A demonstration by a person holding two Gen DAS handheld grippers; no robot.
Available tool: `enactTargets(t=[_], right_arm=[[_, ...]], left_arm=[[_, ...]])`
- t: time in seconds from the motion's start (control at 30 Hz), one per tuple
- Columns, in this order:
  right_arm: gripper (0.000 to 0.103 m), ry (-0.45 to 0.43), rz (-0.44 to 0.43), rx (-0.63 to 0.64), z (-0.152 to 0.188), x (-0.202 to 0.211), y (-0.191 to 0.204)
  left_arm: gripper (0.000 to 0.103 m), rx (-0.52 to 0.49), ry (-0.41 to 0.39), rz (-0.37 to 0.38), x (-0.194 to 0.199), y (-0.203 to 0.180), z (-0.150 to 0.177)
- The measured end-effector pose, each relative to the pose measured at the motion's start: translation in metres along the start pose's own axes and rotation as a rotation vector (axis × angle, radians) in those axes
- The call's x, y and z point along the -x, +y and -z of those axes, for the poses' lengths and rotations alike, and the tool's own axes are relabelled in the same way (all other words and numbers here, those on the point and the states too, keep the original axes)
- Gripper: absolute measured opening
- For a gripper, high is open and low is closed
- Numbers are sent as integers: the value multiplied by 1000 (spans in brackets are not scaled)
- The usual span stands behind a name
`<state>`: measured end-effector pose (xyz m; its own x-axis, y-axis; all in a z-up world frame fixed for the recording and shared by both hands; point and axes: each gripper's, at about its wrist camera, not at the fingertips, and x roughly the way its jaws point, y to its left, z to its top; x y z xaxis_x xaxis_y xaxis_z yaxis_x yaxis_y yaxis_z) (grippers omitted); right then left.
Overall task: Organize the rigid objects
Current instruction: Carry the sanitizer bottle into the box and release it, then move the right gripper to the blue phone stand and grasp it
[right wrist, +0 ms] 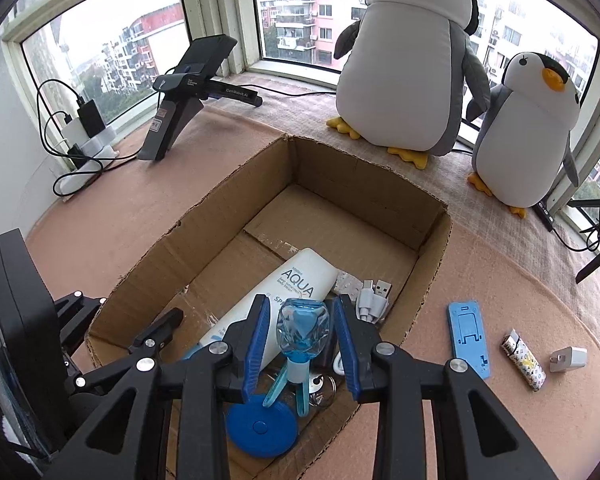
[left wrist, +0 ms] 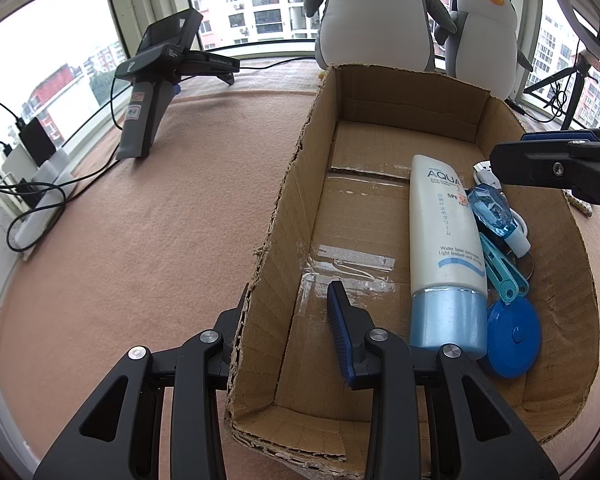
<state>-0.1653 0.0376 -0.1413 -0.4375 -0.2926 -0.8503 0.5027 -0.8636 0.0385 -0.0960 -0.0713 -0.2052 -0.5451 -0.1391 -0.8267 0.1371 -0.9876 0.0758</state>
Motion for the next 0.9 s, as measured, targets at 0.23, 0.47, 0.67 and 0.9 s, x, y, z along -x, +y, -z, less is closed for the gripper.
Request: enactTargets(t=[0.23, 0.47, 0.67, 0.9], right_arm=[[72, -29, 22, -25, -3, 4, -2], [72, -39, 23, -58, -4, 7, -9], [73, -54, 25, -81, -3, 15, -16], [73, -53, 39, -113, 5, 20, -30]], left_arm=[[32, 0, -1, 1, 0, 0, 0], [32, 1, -1, 1, 1, -1, 0], [32, 0, -1, 0, 1, -1, 1], [32, 0, -1, 1, 1, -1, 1]])
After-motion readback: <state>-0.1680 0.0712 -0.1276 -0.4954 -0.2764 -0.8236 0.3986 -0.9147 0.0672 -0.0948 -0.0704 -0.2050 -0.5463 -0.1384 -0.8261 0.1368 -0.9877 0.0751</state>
